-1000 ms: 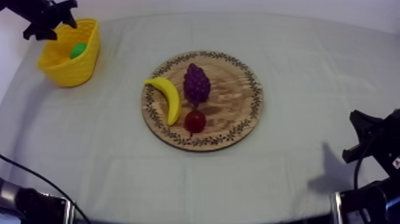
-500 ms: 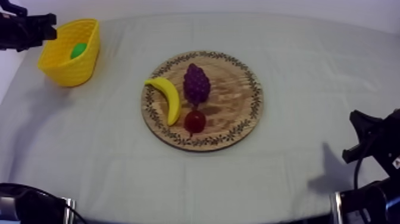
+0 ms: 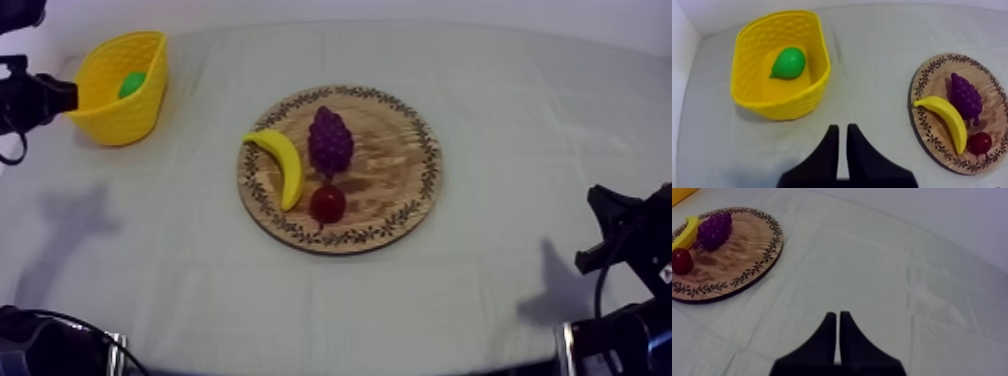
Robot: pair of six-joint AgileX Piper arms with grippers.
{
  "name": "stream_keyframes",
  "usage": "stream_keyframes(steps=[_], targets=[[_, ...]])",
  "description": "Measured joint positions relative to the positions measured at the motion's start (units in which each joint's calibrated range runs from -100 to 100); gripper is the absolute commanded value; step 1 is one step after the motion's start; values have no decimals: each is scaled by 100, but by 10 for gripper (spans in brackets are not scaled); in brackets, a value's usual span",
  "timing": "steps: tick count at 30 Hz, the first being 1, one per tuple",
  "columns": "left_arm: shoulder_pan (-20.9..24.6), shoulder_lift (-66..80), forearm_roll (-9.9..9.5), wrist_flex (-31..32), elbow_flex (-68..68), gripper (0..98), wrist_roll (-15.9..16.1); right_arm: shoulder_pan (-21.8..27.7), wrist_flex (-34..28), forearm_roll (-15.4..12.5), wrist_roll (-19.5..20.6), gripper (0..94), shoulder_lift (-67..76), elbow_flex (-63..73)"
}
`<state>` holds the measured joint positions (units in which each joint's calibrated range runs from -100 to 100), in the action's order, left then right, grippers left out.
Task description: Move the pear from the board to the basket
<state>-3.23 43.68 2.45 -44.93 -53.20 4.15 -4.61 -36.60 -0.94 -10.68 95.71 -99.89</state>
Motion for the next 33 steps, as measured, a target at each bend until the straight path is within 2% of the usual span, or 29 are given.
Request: stream_keyframes(steps=[6,11,16,21,24,29,33], targets=[[30,1088,-6,659,-1273,1,-30,0,0,0,-2,4,0,0],[96,2173,30,819,-2271,0,-112,0,0,0,1,4,0,0],[114,3171,90,936,-3133,0,160,0,0,0,1,4,0,0],[121,4221,74,750,-3872,0,452,0,0,0,4,4,0,0],[165,4761,-32,500,-4155,1,549,0,0,0,4,4,0,0],[235,5432,-113,80,-4226,1,558,0,0,0,4,4,0,0],[247,5598,-141,22,-4249,1,499,0,0,0,4,4,0,0]])
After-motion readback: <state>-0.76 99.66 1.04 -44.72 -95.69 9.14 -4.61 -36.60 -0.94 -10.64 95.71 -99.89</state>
